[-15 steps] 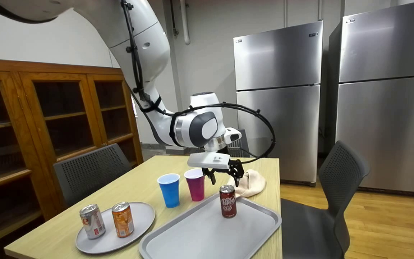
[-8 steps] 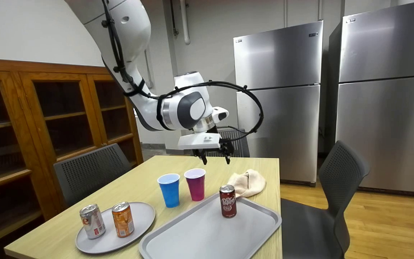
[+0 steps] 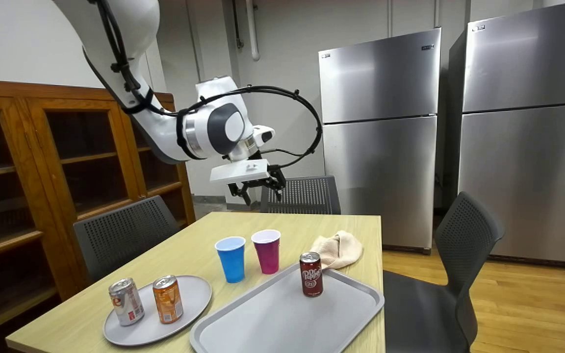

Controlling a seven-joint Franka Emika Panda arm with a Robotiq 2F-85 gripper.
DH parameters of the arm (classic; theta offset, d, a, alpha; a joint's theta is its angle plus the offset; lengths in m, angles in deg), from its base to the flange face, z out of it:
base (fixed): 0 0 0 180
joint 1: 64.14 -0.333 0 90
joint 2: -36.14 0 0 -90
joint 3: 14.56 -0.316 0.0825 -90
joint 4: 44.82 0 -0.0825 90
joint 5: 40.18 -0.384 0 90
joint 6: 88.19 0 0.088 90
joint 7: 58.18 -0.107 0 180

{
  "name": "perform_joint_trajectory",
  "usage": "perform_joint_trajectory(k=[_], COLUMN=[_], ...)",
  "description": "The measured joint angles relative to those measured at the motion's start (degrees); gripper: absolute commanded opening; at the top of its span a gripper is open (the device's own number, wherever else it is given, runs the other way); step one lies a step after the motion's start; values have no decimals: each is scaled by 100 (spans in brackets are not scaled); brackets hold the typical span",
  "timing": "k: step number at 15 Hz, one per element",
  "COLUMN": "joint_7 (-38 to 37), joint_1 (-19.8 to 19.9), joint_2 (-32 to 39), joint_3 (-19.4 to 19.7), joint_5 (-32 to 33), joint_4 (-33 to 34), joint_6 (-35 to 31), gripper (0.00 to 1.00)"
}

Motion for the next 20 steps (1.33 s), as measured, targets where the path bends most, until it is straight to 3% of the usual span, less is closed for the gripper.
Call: perform_joint_trajectory(k=[7,16,20], joint_7=[60,1036,1352], joint_1=[-444,-902,-1073], joint_2=[-389,-453,-453], joint_3=[-595,-1366,-1541], joint_5=[-81,-1028,-1087], joint_4=[-190,-182,-144], joint_6=[99,514,749], gripper=[100,100,100])
